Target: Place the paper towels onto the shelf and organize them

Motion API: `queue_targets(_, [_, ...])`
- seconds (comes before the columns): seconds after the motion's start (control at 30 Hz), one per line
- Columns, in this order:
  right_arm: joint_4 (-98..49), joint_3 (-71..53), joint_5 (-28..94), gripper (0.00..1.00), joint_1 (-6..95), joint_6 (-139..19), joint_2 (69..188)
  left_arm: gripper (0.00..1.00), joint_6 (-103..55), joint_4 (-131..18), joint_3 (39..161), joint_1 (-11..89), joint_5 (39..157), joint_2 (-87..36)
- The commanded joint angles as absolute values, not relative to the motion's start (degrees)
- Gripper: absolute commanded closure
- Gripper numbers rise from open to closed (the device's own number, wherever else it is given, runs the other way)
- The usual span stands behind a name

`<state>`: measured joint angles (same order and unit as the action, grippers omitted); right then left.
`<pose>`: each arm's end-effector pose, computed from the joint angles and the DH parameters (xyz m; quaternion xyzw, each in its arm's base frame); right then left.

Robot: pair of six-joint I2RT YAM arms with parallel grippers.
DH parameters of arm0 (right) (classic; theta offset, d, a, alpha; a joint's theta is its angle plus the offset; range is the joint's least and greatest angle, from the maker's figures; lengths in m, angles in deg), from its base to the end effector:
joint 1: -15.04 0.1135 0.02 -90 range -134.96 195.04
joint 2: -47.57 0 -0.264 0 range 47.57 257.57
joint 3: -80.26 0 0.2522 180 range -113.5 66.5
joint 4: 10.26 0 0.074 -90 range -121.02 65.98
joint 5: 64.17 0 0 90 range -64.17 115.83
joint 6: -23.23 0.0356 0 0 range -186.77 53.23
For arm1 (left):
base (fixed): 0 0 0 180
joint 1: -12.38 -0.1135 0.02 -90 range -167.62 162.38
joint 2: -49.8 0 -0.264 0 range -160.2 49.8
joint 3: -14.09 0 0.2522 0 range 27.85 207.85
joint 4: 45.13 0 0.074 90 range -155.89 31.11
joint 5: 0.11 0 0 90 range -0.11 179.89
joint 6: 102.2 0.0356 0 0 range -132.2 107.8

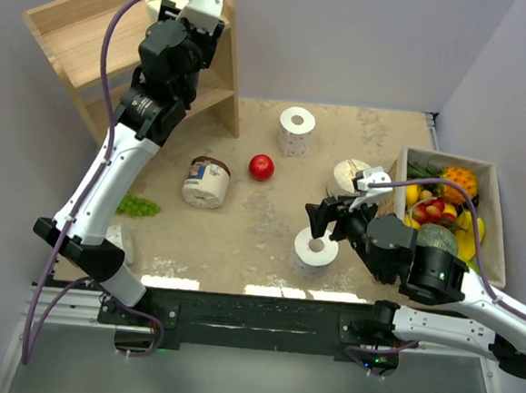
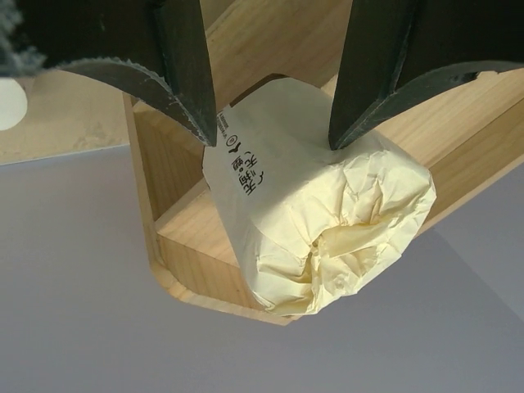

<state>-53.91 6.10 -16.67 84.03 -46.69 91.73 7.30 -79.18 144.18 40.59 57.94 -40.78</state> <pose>0.0750 0.1281 0.3999 -0.0994 0.7597 0.2009 0.6104 0.2918 -0.1351 0.5479 0.0753 0.6738 0.1306 0.7234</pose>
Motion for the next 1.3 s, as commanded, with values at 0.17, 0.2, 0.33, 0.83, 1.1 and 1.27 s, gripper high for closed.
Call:
queue_targets(0.17, [-52.1,4.8,-18.1,0.23,84.1,-48.6,91.8,0.41,14.4,-69.0,148.1,40.2,51.7,-47.4])
queue_targets(0.2, [-52.1,4.7,-18.3,0.23,84.1,-48.7,91.7,0.42,14.9,-68.6,148.9,40.1,51.0,-48.1])
queue_targets(0.33, [-52.3,4.4,-18.5,0.23,84.1,-48.7,91.5,0.42,16.0,-67.8,151.2,39.2,50.5,-51.0])
queue_targets(0.83, [-52.8,3.7,-19.4,0.23,84.1,-49.3,92.6,0.41,19.2,-63.4,156.2,34.9,52.4,-58.0])
queue_targets(1.1, [-52.9,3.0,-18.6,0.23,84.1,-48.6,94.2,0.41,17.2,-66.4,163.0,33.1,56.0,-61.8])
queue_targets(1.27, [-52.9,2.8,-18.5,0.23,84.2,-47.6,94.3,0.4,15.5,-68.2,162.9,33.1,57.8,-60.3])
